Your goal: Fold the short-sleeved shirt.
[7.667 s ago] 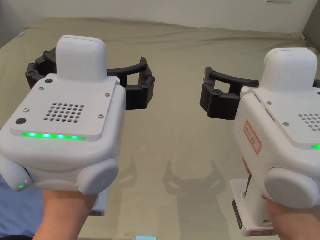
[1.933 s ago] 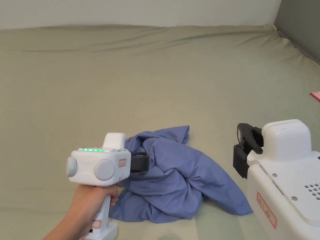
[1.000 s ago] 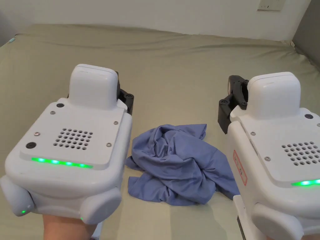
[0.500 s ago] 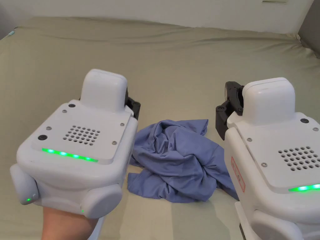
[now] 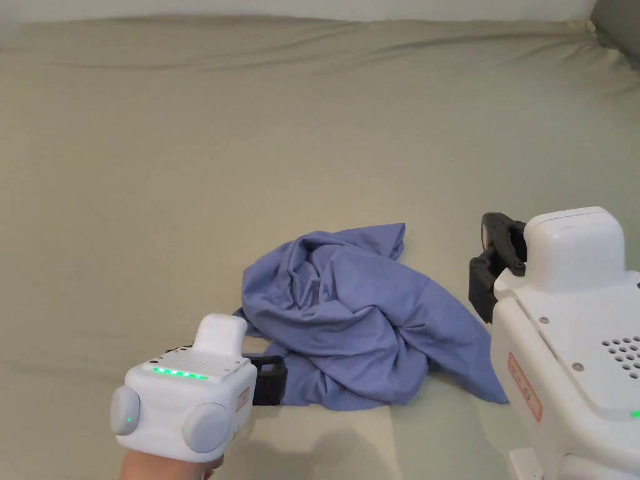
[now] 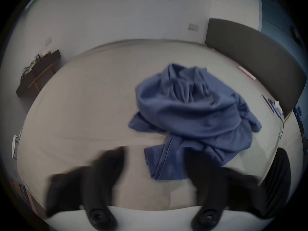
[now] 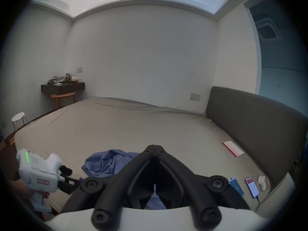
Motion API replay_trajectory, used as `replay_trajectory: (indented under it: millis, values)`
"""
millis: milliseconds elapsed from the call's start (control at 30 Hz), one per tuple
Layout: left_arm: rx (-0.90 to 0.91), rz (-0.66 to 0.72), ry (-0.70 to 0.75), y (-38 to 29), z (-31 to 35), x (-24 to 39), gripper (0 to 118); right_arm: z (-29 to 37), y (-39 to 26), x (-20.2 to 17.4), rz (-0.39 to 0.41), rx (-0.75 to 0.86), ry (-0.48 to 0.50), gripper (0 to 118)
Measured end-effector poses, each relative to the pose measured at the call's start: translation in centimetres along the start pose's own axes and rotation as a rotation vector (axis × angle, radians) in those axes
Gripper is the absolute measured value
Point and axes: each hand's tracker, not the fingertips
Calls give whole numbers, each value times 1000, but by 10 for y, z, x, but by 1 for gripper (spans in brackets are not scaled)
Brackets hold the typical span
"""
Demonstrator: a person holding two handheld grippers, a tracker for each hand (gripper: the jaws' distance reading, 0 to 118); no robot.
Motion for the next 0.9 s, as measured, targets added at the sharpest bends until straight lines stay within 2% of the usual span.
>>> replay_trajectory:
  millis: [33, 200, 267, 300, 333, 400, 467, 567, 633, 700, 733, 800, 833, 900]
  values:
    - [-4, -3, 18, 0, -9, 2, 109, -1, -2, 2, -4, -8, -5, 0]
    - [-57, -11, 39, -1, -35, 10, 110, -5, -9, 11, 7, -52, -30, 0]
    - [-84, 11, 31, -2, -40, 10, 100, -6, -11, 12, 11, -67, -33, 0]
    - [-73, 31, 20, -2, -40, 10, 100, -8, -12, 13, 14, -77, -34, 0]
    - [-64, 26, 34, -4, -36, 13, 93, -10, -13, 13, 18, -90, -33, 0]
    - [-56, -9, 6, -2, -29, 17, 71, -16, -17, 14, 33, -135, -16, 0]
    - [-19, -74, -23, -1, -18, 25, 7, -25, -21, 12, 47, -167, 0, 0]
    - [18, -120, -7, 1, 2, 32, 6, -45, -33, 22, 29, -234, 66, 0]
    - [76, -62, -48, 3, 21, 25, 6, -68, -39, 32, -40, -324, 123, 0]
    - [103, -19, -50, 4, 39, 17, 6, -93, -47, 40, -72, -410, 198, 0]
    - [108, 1, -53, 5, 46, 11, 6, -105, -52, 42, -81, -446, 213, 9]
    - [119, 64, -66, 3, 59, -1, 6, -132, -64, 46, -51, -520, 199, 35]
    - [124, 89, -69, 1, 65, -6, 6, -146, -70, 45, -18, -558, 187, 57]
    - [117, 96, -63, -1, 71, -13, 6, -177, -89, 49, 28, -622, 191, 69]
